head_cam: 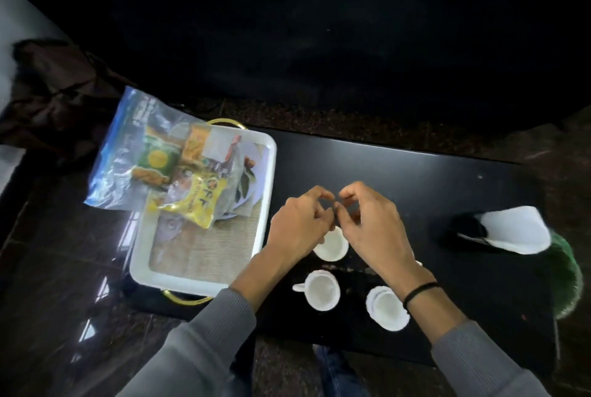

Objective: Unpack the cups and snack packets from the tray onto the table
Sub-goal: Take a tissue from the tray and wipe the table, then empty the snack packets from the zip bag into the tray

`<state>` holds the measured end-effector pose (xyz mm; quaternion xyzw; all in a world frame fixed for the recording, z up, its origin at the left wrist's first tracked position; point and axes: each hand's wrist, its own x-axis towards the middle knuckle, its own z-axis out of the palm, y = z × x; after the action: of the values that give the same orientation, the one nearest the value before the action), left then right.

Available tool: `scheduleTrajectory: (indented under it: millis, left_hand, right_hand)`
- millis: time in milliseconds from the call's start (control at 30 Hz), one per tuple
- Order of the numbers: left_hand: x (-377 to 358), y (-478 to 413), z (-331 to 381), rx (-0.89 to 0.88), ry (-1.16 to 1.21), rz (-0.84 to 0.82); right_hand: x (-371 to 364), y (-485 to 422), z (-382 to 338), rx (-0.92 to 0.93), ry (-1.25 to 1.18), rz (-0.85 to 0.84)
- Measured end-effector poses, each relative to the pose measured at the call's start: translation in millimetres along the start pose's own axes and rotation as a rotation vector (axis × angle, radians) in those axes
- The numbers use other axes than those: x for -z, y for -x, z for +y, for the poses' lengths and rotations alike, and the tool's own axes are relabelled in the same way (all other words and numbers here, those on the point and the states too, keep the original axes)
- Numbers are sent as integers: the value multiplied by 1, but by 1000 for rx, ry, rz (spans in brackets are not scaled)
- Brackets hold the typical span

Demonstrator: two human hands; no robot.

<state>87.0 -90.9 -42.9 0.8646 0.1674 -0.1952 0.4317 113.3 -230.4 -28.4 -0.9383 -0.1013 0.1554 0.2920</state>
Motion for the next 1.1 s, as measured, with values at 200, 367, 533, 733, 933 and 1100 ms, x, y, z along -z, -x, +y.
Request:
scheduleTrajectory:
  millis: [200, 367, 533, 733, 933, 1100]
  left_hand:
    - [72, 8, -72, 76, 19, 46]
    - [137, 10, -121, 139, -48, 104]
    - [192, 3, -175, 50, -296, 317]
    - [247, -19, -232, 304, -340, 545]
    - [273, -37, -266, 481, -85, 391]
    - [276, -30, -270, 397, 56, 456]
  right_hand:
    - [-59, -20, -78, 68, -3, -101]
    - [-106, -43, -143, 129, 17, -197]
    - [-145, -67, -196, 157, 38, -261]
    - [-173, -88, -232, 177, 67, -272]
    - [-180, -91, -240, 151, 75, -287]
    - [-174, -81, -238, 156, 66, -285]
